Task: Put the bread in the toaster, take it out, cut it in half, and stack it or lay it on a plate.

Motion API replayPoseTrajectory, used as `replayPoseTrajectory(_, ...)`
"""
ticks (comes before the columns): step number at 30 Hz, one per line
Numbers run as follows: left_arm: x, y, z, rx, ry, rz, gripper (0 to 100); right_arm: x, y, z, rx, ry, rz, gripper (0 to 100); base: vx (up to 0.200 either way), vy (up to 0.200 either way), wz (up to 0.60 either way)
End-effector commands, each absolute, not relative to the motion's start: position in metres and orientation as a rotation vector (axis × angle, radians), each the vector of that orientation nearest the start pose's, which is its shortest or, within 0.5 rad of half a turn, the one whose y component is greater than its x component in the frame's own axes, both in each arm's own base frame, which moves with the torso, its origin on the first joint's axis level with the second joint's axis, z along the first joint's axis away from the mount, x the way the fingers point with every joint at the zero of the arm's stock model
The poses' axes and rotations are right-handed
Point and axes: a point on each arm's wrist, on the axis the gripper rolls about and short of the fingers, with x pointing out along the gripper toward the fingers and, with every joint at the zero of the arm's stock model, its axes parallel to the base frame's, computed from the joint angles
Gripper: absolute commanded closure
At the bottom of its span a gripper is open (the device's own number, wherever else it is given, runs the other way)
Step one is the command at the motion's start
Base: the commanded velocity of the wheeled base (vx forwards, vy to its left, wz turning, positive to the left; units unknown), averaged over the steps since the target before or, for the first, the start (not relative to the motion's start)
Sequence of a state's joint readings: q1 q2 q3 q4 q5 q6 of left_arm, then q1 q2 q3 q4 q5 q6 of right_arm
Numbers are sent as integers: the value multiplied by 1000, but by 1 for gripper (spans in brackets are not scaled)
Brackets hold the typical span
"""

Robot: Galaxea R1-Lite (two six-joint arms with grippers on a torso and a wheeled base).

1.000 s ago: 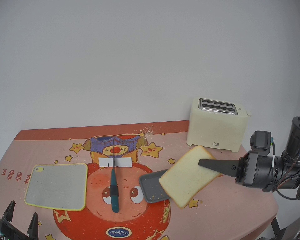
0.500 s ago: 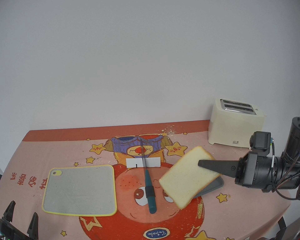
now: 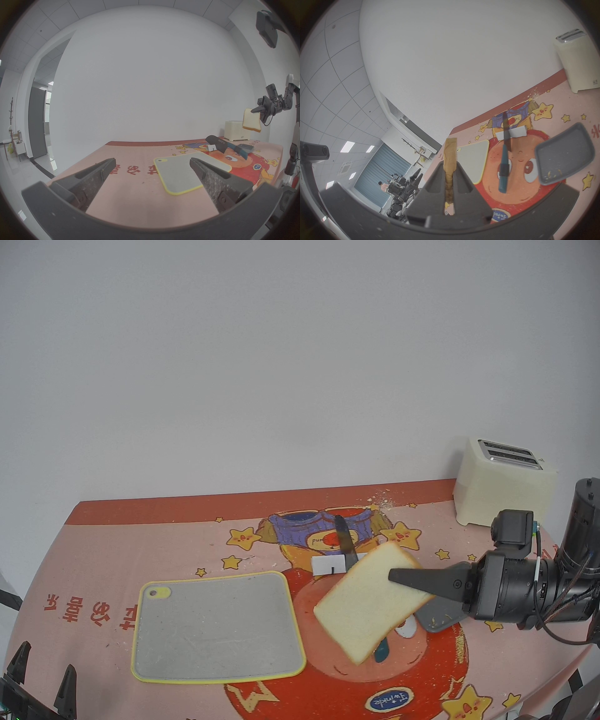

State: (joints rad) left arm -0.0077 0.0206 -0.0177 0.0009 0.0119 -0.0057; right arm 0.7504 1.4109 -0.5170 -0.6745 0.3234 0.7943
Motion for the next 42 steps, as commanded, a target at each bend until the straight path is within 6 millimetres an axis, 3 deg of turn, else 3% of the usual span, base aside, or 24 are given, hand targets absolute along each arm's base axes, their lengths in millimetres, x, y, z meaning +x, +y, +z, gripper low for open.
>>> replayPoseTrajectory(1, -21, 0, 76, -6, 21, 5, 0, 157, 157, 182, 660, 646, 914, 100, 0, 200, 0)
replayPoseTrajectory(5, -21, 0, 76, -6, 23, 5, 0, 161, 161, 176, 656, 672, 901, 100, 0, 200, 0)
replayPoseTrajectory(14, -21, 0, 76, -4, 21, 5, 0, 156, 170, 174, 716, 743, 912, 100, 0, 0, 0)
replayPoseTrajectory(19, -21, 0, 76, -4, 21, 6, 0, 167, 188, 147, 679, 841, 871, 100, -160, 0, 0)
replayPoseTrajectory(26, -21, 0, 76, -4, 21, 6, 0, 195, 215, 120, 739, 736, 873, 100, -143, 0, 0)
replayPoseTrajectory(33, -21, 0, 76, -4, 21, 6, 0, 194, 224, 123, 810, 694, 918, 100, 0, 0, 0)
replayPoseTrajectory(42, -21, 0, 76, -4, 21, 6, 0, 221, 254, 111, 888, 674, 827, 100, 0, 0, 0)
